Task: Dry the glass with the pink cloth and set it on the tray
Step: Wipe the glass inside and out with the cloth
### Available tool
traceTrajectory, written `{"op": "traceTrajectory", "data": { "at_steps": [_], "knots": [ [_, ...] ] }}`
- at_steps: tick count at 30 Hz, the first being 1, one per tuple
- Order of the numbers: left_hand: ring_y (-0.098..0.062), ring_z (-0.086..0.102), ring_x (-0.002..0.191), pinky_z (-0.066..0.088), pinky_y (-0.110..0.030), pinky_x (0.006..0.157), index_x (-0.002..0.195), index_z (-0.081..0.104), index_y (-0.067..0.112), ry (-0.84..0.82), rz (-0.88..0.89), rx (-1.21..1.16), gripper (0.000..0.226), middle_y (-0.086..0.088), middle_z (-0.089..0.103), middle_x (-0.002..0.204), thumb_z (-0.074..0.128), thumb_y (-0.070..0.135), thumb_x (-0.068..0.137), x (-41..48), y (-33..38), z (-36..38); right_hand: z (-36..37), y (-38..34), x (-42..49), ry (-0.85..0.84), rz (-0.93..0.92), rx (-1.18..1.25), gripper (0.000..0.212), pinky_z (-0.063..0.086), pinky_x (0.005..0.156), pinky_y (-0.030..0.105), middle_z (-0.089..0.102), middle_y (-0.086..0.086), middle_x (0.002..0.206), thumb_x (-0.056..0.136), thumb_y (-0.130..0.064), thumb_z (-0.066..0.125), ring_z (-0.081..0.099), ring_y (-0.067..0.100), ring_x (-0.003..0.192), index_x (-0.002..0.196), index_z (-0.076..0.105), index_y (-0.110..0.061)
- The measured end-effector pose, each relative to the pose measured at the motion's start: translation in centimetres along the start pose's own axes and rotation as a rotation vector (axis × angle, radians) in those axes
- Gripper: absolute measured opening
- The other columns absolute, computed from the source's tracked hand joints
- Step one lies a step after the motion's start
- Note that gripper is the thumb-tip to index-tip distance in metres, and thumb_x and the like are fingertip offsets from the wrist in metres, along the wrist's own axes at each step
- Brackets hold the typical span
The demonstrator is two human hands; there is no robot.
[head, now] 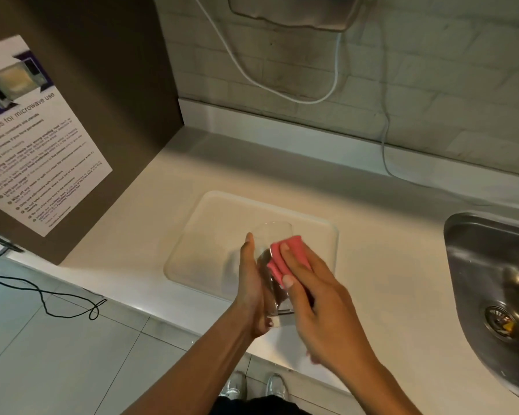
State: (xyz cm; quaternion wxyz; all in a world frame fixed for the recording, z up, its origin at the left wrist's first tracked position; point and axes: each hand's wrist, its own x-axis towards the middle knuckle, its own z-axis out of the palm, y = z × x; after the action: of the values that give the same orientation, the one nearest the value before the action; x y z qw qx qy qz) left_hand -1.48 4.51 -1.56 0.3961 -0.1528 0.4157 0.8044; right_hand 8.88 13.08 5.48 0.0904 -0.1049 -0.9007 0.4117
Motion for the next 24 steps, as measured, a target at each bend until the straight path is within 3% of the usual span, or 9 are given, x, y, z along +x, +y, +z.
{"op": "traceTrajectory", "data": {
  "at_steps": [2, 4, 6, 9, 11, 14, 18, 21, 24],
  "knots": [
    [-0.040, 0.077, 0.108, 0.061, -0.051, 0.092, 0.126, 0.078, 0.007, 0.008, -0.011, 0.028, 0.091, -0.026, 0.079, 0.118, 0.042, 0.083, 0.093, -0.1, 0.2, -0.2, 0.0, 0.4, -0.7, -0.005, 0.033, 0.039, 0.045, 0.024, 0.119, 0.017, 0.018, -0.047, 0.152, 0.103, -0.045, 0.043, 0.022, -0.017, 0.141, 0.142, 0.031, -0.065],
    [-0.039, 0.079, 0.101, 0.063, -0.049, 0.081, 0.124, 0.080, 0.008, -0.069, -0.077, 0.040, 0.094, -0.025, 0.080, 0.114, 0.039, 0.086, 0.092, -0.6, -0.1, 0.1, -0.9, 0.6, 0.5, 0.013, 0.111, 0.127, 0.043, 0.042, 0.109, 0.020, 0.032, -0.039, 0.152, 0.103, -0.045, 0.044, 0.043, -0.009, 0.135, 0.138, 0.035, -0.068],
    [-0.039, 0.080, 0.102, 0.065, -0.049, 0.078, 0.123, 0.081, 0.010, -0.183, -0.140, 0.008, 0.094, -0.024, 0.080, 0.117, 0.037, 0.087, 0.091, -1.0, -0.7, 0.7, -2.1, 0.4, 2.2, 0.062, 0.167, 0.189, 0.041, 0.045, 0.098, 0.010, 0.043, -0.032, 0.148, 0.104, -0.042, 0.045, 0.052, -0.010, 0.125, 0.132, 0.040, -0.072],
    [-0.035, 0.081, 0.102, 0.066, -0.046, 0.077, 0.113, 0.085, 0.017, -0.102, -0.074, 0.034, 0.086, -0.021, 0.082, 0.115, 0.037, 0.085, 0.094, -0.6, -0.4, 0.8, -1.6, -0.2, 1.8, 0.048, 0.026, 0.073, 0.045, 0.030, 0.109, 0.005, 0.030, -0.035, 0.155, 0.105, -0.036, 0.047, 0.031, -0.020, 0.136, 0.140, 0.039, -0.064],
    [-0.036, 0.079, 0.109, 0.065, -0.049, 0.090, 0.117, 0.084, 0.016, 0.001, -0.023, 0.088, 0.087, -0.021, 0.081, 0.118, 0.036, 0.085, 0.094, -0.2, 0.2, 0.3, -0.4, 0.2, 0.3, -0.005, 0.006, 0.003, 0.045, 0.019, 0.117, 0.011, 0.020, -0.038, 0.157, 0.104, -0.039, 0.046, 0.019, -0.018, 0.142, 0.142, 0.036, -0.063],
    [-0.044, 0.074, 0.117, 0.057, -0.061, 0.104, 0.130, 0.074, 0.007, 0.000, 0.011, 0.146, 0.100, -0.027, 0.077, 0.124, 0.044, 0.091, 0.085, -0.3, 0.7, -0.3, 0.0, 0.6, -0.4, -0.001, 0.098, 0.051, 0.043, 0.020, 0.118, 0.012, 0.020, -0.041, 0.155, 0.104, -0.040, 0.047, 0.017, -0.024, 0.138, 0.142, 0.040, -0.059],
    [-0.031, 0.080, 0.106, 0.066, -0.045, 0.086, 0.114, 0.085, 0.020, -0.132, 0.089, 0.262, 0.078, -0.017, 0.083, 0.114, 0.060, 0.085, 0.077, -0.3, 1.1, 0.2, -0.2, -0.1, -0.3, 0.054, 0.075, 0.041, 0.044, 0.020, 0.116, 0.010, 0.021, -0.035, 0.158, 0.104, -0.035, 0.048, 0.018, -0.020, 0.141, 0.142, 0.043, -0.056],
    [-0.033, 0.074, 0.120, 0.055, -0.055, 0.110, 0.114, 0.084, 0.024, -0.083, 0.136, 0.280, 0.071, -0.016, 0.081, 0.123, 0.056, 0.081, 0.084, -0.4, 1.3, 0.4, 0.1, -0.3, -0.4, 0.070, 0.088, -0.018, 0.047, 0.018, 0.118, 0.012, 0.017, -0.035, 0.159, 0.104, -0.034, 0.045, 0.016, -0.018, 0.142, 0.140, 0.034, -0.063],
    [-0.038, 0.071, 0.122, 0.050, -0.059, 0.114, 0.123, 0.080, 0.016, -0.061, 0.136, 0.326, 0.078, -0.019, 0.079, 0.124, 0.054, 0.080, 0.086, -0.8, 1.2, 0.5, 0.1, 0.0, -0.5, 0.105, 0.100, -0.055, 0.051, 0.015, 0.118, 0.011, 0.016, -0.032, 0.160, 0.105, -0.029, 0.046, 0.013, -0.018, 0.142, 0.144, 0.030, -0.058]
  ]
}}
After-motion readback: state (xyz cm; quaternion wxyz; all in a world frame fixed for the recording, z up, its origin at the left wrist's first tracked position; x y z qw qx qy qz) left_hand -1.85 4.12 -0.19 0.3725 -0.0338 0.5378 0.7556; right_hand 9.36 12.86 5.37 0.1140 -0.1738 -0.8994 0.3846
